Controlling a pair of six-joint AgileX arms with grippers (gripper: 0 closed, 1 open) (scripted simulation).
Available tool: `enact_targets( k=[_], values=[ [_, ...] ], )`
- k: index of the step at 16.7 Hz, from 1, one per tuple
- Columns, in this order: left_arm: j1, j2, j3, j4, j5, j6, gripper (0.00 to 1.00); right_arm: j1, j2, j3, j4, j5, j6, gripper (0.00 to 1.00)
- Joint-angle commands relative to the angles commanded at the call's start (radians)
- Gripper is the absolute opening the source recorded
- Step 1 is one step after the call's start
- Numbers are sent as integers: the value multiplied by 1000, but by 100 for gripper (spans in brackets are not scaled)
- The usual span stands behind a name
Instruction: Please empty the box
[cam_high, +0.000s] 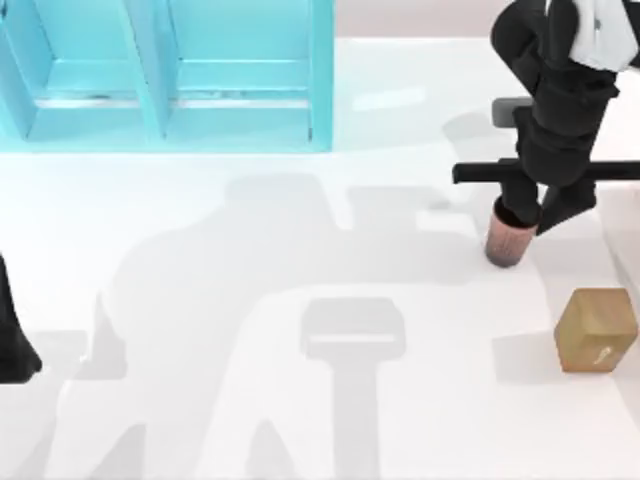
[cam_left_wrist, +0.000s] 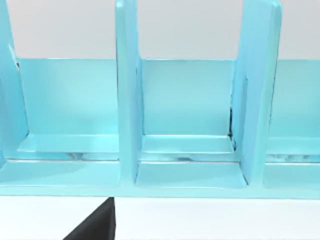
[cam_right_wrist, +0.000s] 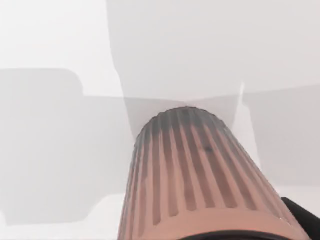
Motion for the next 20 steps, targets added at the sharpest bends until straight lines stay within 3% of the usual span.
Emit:
enact_targets(
  k=[2,15,20],
  values=[
    [0,0,0,0,0,0,100,0,0,0,0,0,0,0],
    [0,0,0,0,0,0,100,0,0,0,0,0,0,98],
    [0,0,0,0,0,0,100,0,0,0,0,0,0,100]
  ],
)
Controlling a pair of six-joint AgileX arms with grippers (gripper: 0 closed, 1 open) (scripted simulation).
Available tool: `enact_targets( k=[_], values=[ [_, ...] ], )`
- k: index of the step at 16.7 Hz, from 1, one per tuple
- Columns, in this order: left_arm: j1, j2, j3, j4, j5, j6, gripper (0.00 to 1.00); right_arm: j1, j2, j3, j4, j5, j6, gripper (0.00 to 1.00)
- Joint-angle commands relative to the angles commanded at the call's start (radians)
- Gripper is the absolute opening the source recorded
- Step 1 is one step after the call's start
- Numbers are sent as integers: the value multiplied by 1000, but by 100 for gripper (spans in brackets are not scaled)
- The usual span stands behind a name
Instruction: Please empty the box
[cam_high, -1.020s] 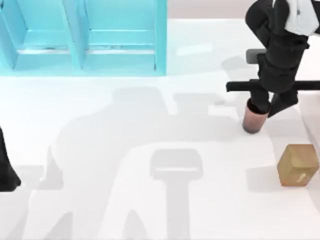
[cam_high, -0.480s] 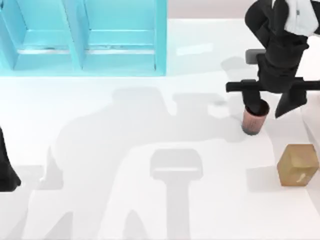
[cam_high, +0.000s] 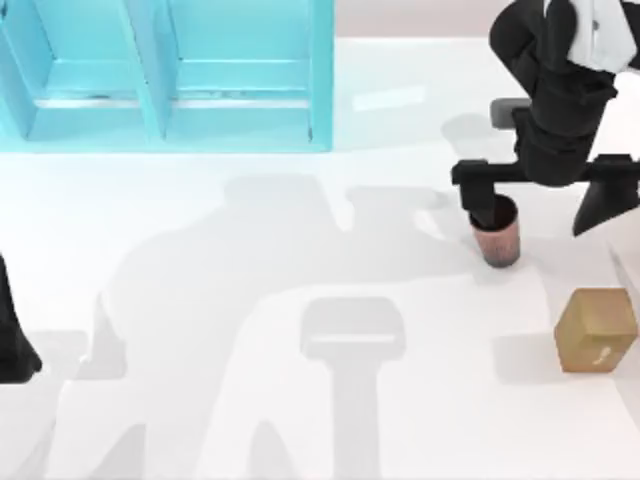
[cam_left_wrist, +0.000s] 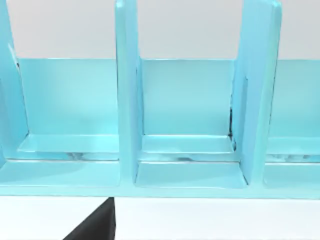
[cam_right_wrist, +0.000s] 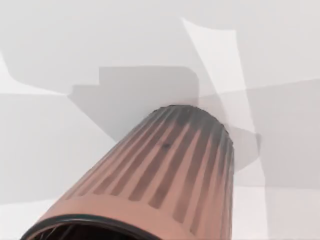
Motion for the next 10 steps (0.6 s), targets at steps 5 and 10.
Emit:
enact_targets(
  k=[5,10],
  values=[
    [0,0,0,0,0,0,100,-3,0,3,-3,0,0,100],
    [0,0,0,0,0,0,100,-3,9,135,-147,5,0,100]
  ],
)
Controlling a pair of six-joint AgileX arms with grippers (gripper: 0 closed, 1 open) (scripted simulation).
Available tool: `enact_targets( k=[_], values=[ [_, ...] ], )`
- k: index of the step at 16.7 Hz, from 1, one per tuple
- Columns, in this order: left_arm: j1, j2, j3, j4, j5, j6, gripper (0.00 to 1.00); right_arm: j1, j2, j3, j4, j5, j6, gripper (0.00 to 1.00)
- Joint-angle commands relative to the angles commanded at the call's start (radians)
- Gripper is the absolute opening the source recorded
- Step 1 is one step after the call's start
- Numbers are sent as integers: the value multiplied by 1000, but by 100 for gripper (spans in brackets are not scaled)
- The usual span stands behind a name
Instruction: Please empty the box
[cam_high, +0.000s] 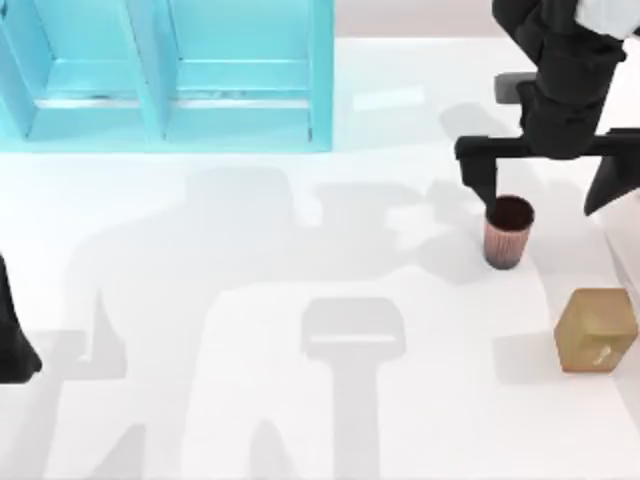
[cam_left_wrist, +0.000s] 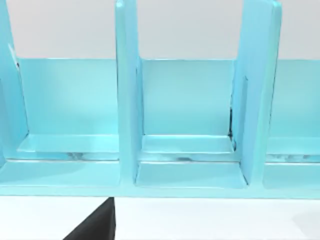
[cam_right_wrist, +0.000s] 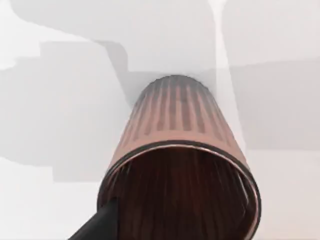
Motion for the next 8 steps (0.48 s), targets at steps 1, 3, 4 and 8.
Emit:
enact_targets(
  k=[1,3,4,8],
  values=[
    [0,0,0,0,0,0,100,0,0,41,-43,0,0,100],
    [0,0,0,0,0,0,100,-1,-5,123,-128,-1,-1,100],
    [0,0,0,0,0,0,100,-1,-9,161,-165,-1,-1,100],
    [0,0,0,0,0,0,100,-3,-20,244,-244,-5,-3,100]
  ],
)
